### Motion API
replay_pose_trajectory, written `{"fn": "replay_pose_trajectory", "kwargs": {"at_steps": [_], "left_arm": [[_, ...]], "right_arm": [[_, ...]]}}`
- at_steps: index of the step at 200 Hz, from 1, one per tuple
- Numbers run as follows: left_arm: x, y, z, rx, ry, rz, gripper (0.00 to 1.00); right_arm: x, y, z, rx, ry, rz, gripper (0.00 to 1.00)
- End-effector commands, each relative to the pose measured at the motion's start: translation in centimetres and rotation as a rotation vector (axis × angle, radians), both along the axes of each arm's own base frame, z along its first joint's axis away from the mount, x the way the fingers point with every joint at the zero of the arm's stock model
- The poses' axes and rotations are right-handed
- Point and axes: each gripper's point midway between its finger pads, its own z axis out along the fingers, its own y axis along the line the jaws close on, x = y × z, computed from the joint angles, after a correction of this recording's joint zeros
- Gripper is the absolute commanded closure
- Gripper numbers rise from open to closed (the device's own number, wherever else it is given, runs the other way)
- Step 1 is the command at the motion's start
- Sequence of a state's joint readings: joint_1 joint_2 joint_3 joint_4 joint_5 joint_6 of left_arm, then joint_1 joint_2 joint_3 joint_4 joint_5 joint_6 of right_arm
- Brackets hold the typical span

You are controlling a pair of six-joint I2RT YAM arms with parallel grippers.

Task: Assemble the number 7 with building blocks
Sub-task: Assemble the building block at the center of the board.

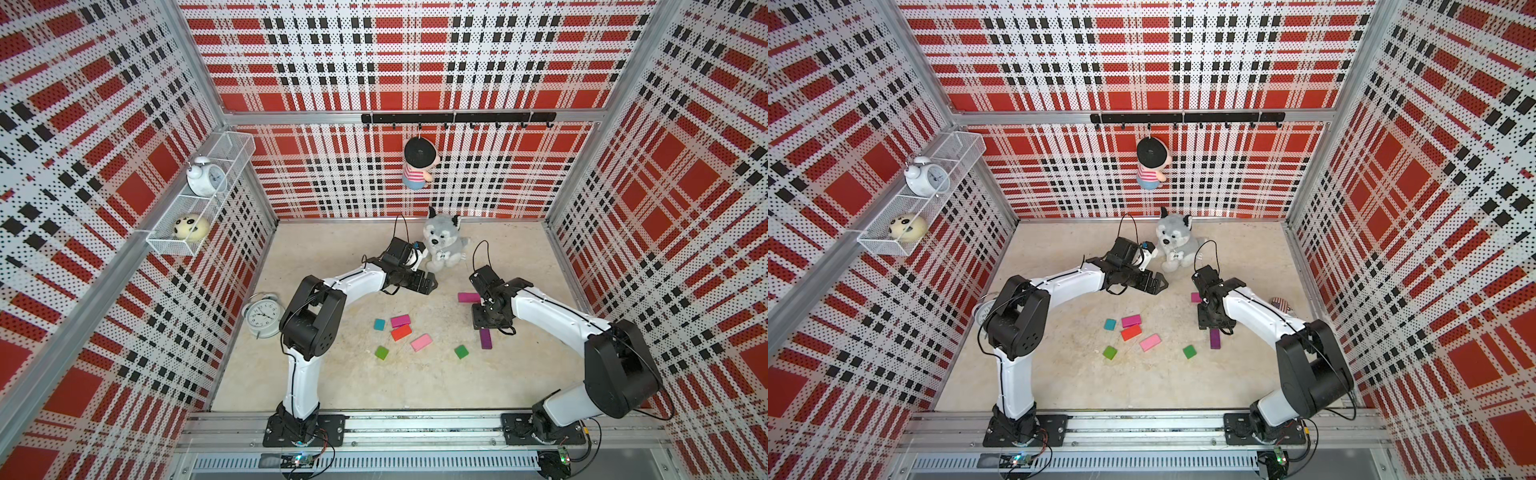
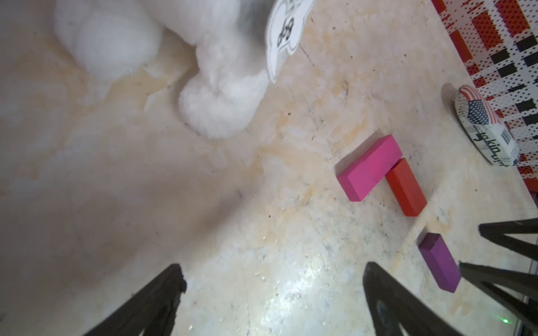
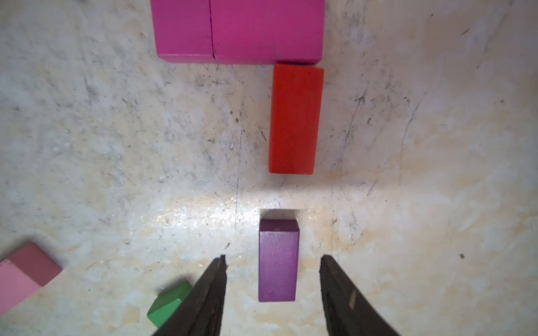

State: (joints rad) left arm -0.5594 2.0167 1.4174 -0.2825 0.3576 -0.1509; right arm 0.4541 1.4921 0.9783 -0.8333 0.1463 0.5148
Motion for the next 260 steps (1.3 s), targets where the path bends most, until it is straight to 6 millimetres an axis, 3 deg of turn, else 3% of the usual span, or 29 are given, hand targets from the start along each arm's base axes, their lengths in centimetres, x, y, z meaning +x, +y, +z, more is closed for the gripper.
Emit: {"fn": "replay_pose_trajectory", "kwargs": {"at_steps": [1, 72, 140, 205, 260], "left_arm": [[0.1, 0.0, 1.2, -0.014, -0.026, -0.006, 0.02], [0.3, -0.4, 1.3, -0.018, -0.029, -0.006, 0.02], [0.6, -0.5, 1.4, -0.020, -0.030, -0.004, 0.02], [0.8, -0.4, 1.5, -0.024, -0.032, -0.001, 0.02], [1.3, -0.7, 1.9, -0.035, -0.040, -0.002, 0.02]], "right_arm": [[-1.0, -0.5, -0.7, -0.003, 0.034, -0.014, 0.45], [-3.3, -0.2, -3.7, 0.048, 0.102, -0.019, 0.50], [-3.5, -0.2, -5.2, 0.034, 0.141, -0.001, 0.54], [-3.2, -0.7, -5.3, -0.016, 0.155, -0.010, 0.63], [-2.4, -1.0, -4.9, -0.032, 0.143, -0.039, 0.64]]}}
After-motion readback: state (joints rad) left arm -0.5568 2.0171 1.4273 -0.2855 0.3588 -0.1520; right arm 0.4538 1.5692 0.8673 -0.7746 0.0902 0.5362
